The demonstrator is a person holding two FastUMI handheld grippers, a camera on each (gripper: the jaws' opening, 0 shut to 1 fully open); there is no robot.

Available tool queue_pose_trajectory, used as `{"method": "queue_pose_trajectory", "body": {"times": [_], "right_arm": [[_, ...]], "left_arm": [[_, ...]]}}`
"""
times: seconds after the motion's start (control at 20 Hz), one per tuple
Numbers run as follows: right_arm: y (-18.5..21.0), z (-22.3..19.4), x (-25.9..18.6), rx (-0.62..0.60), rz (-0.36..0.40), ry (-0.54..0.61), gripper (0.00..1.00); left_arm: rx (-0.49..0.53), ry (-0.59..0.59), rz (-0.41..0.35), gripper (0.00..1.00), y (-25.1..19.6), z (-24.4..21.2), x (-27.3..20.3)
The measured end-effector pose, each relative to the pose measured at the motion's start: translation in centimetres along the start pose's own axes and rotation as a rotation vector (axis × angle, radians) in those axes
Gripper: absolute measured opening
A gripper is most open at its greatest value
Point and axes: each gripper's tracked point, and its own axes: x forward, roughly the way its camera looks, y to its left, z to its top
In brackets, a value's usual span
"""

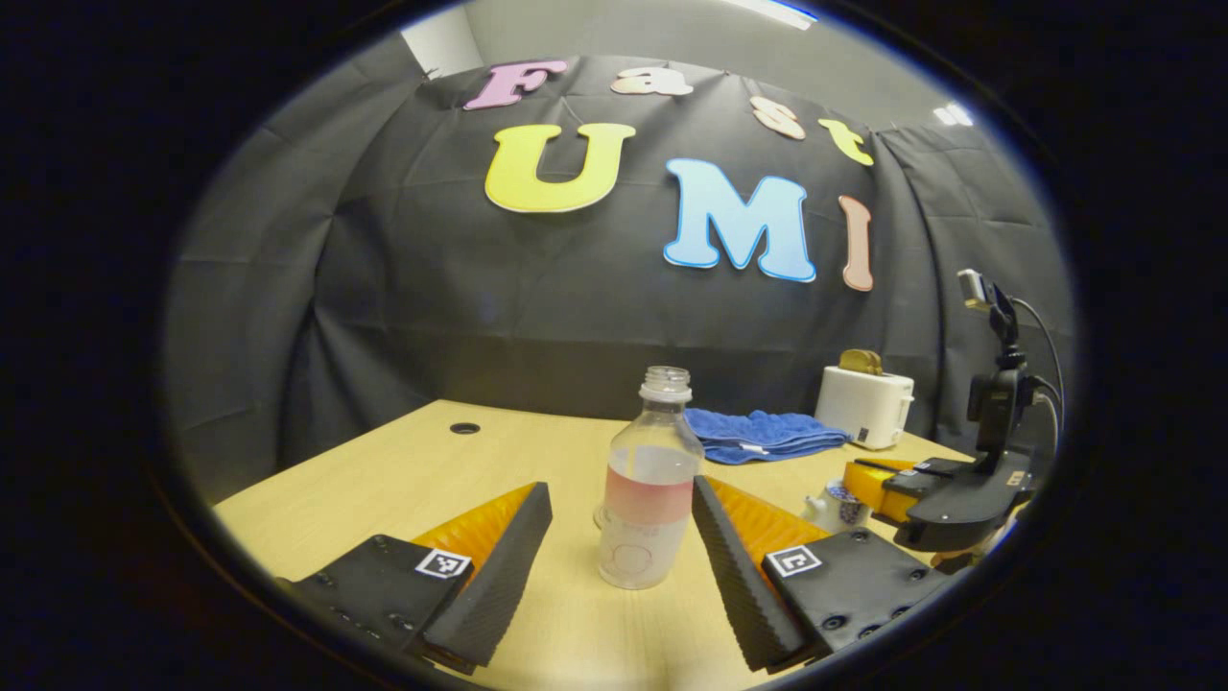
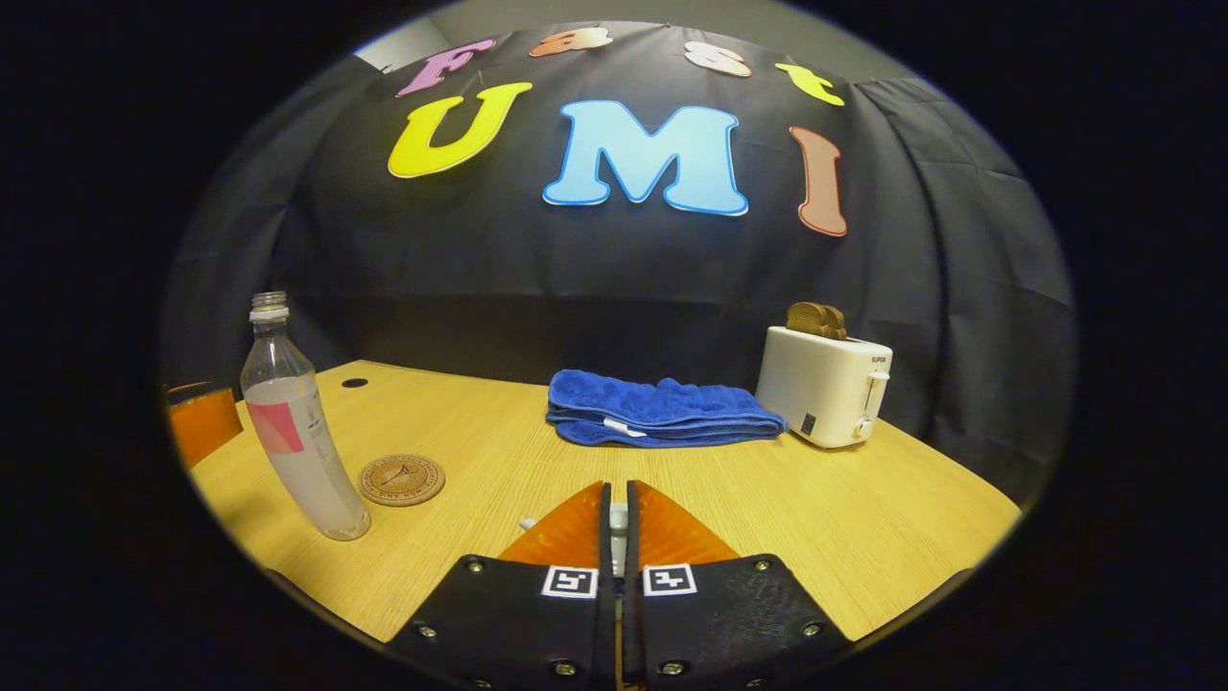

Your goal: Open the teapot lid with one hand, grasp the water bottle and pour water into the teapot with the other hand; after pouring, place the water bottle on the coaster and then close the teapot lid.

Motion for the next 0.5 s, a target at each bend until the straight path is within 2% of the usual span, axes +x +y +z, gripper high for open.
{"method": "queue_pose_trajectory", "body": {"times": [0.5], "right_arm": [[-0.1, 1.7, -0.9, 0.011, 0.017, -0.065, 0.03]], "left_arm": [[0.037, 0.071, -0.031, 0.99, -1.1, -2.3, 1.9]]}}
